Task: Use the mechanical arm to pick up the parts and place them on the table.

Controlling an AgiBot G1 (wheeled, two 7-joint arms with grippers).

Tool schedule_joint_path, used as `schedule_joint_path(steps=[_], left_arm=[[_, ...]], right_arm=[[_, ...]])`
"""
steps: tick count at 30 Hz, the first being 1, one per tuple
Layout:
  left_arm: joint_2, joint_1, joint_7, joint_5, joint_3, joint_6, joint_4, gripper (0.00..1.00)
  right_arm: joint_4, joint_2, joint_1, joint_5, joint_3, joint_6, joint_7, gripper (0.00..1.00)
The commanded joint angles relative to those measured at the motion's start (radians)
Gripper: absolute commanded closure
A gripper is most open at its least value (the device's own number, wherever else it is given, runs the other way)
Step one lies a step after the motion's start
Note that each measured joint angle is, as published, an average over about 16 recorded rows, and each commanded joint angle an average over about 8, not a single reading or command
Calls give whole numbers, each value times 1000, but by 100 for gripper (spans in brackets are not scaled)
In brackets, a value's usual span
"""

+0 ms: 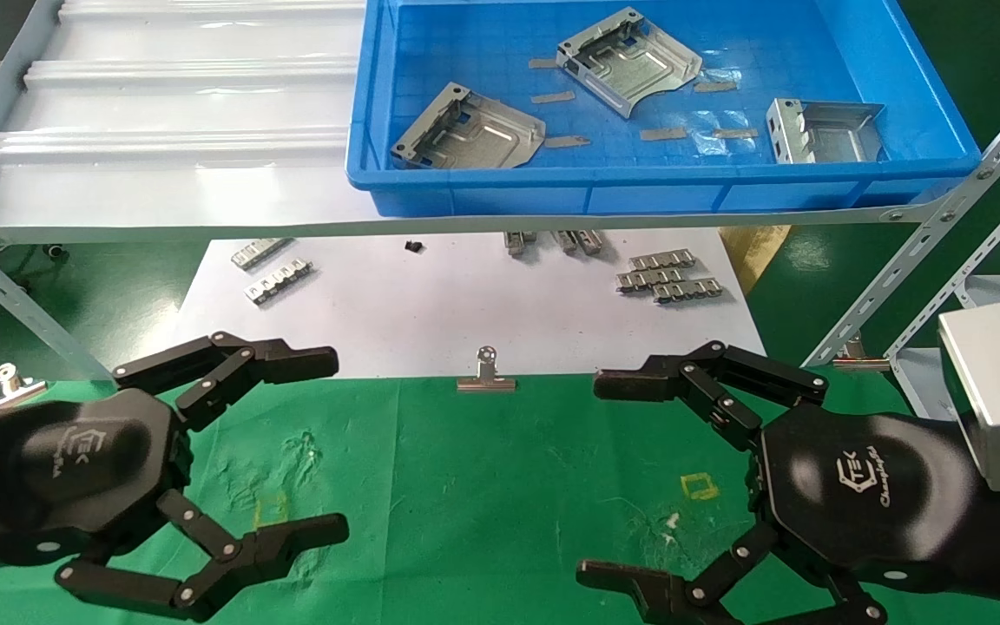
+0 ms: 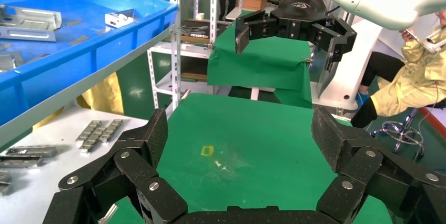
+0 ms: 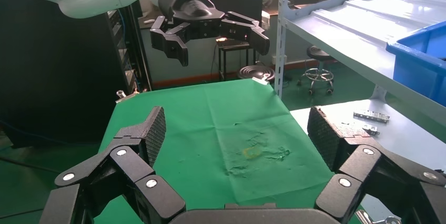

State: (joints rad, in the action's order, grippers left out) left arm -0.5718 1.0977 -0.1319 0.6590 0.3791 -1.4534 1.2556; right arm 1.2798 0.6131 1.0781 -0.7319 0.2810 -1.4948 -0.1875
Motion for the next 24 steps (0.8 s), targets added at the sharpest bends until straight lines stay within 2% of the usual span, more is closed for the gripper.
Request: schedule_joint_path(steps=[1, 24], left_arm=[[0, 0, 0, 0, 0, 0, 0, 0], [0, 0, 0, 0, 0, 0, 0, 0]], right_arm=[[0, 0, 0, 0, 0, 0, 0, 0], [0, 0, 0, 0, 0, 0, 0, 0]])
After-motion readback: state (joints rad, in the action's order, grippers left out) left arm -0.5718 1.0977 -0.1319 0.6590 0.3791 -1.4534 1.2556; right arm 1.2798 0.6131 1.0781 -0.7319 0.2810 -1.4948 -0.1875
